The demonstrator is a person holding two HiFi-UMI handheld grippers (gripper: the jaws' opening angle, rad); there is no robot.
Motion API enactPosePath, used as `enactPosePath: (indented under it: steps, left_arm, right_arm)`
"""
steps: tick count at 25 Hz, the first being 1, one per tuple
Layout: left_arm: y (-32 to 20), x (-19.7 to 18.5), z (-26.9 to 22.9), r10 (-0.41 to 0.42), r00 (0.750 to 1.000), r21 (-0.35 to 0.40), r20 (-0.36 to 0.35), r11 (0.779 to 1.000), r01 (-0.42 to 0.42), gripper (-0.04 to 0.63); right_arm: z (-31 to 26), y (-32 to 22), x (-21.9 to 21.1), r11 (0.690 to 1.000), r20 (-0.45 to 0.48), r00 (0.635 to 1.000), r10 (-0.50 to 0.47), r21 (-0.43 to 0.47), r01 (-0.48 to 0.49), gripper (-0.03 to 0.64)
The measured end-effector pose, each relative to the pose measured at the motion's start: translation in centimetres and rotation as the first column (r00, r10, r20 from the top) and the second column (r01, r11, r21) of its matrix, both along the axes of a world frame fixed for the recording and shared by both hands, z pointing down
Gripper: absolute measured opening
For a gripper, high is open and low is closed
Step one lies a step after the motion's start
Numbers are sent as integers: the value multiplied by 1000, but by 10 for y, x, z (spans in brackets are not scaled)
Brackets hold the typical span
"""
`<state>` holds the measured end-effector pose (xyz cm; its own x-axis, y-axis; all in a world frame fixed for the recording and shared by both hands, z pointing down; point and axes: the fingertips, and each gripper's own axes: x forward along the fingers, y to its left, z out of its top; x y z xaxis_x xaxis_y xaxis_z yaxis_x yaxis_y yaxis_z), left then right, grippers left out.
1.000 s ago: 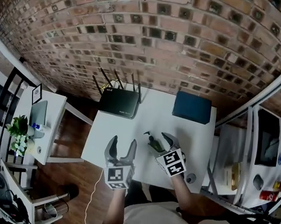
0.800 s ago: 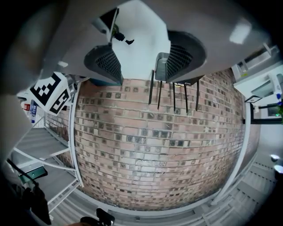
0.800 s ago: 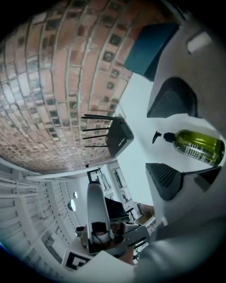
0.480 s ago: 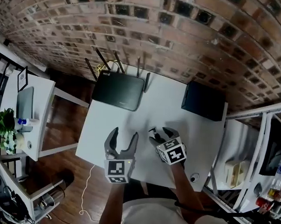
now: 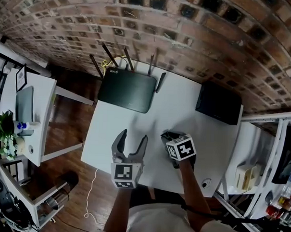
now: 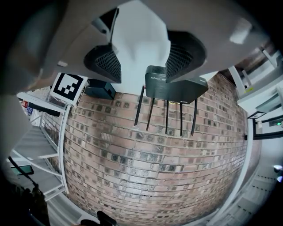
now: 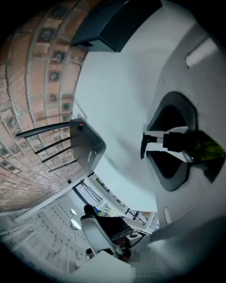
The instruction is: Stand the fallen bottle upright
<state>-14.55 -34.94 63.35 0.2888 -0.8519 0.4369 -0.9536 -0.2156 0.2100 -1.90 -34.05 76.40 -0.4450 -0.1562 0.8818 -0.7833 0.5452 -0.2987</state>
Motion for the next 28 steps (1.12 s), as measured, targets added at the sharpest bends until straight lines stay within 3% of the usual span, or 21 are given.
enactPosePath:
  steps: [7, 10, 16, 22, 28]
  left_arm:
    - [2, -8, -8, -2, 1000, -12, -21, 1000, 1, 321]
    - [3, -7, -15, 3, 999, -20, -43, 1000, -4, 318]
    - [-2, -2, -47, 7, 999, 51, -36, 999, -5, 304]
    - [6, 31, -88, 53, 998, 130, -29, 990, -49, 301]
    - [27, 63, -102, 98, 995, 141, 4, 985, -97, 302]
  right_arm:
    - [-3, 5, -3, 999, -18, 999, -31, -13, 31, 89]
    - [-19, 6, -1, 999, -11, 1000, -24, 31, 24, 84]
    - [-62, -5, 3, 986, 56, 998, 7, 164, -17, 83]
    - [-111, -2, 19, 942, 135, 991, -7, 332, -38, 83]
    - [-131, 22, 35, 885, 64, 991, -119, 459, 77, 84]
